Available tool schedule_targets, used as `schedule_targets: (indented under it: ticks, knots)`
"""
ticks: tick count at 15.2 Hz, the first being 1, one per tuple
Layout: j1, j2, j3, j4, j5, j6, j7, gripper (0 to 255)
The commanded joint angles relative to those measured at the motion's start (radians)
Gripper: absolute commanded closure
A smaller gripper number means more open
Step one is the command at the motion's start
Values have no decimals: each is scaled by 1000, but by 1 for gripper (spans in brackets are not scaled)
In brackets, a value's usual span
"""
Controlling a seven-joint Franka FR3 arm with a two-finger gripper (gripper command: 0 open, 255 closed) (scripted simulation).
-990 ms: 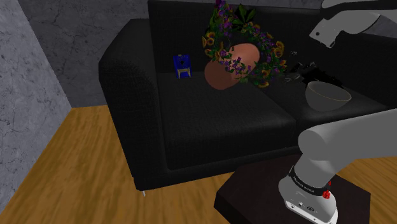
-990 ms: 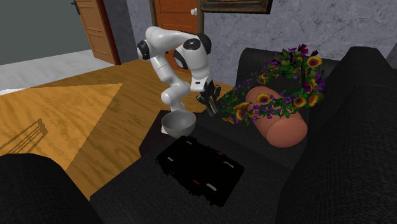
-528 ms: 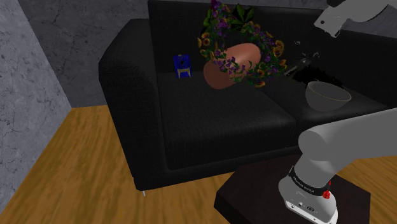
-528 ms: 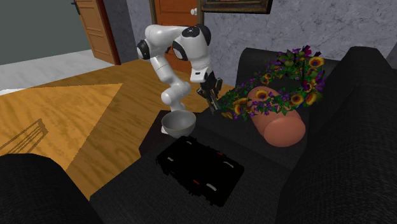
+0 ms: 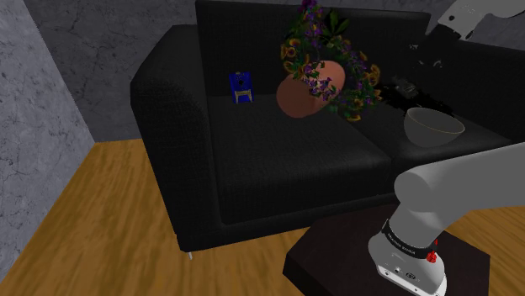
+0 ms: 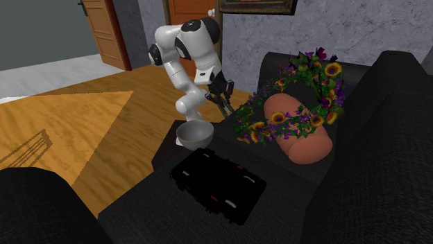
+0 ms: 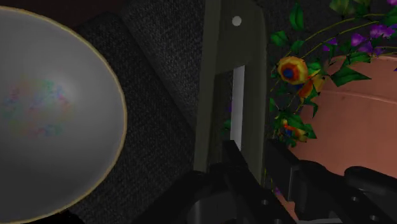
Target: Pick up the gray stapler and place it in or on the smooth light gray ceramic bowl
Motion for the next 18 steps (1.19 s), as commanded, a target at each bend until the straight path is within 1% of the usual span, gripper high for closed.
schedule_targets:
  ticks: [1, 4, 5, 6, 10, 11, 18]
  knots:
    - [-11, -1, -39, 26, -21, -35, -40, 255]
    - [-21, 12, -104, 73, -51, -82, -105, 255]
    - [-14, 17, -86, 70, -39, -70, -84, 255]
    - [-14, 17, -86, 70, -39, -70, -84, 0]
    - [17, 143, 33, 79, -169, -183, -14, 0]
    - [23, 164, 52, 77, -192, -203, -3, 0]
    - [14, 119, 59, -51, -201, -119, 8, 0]
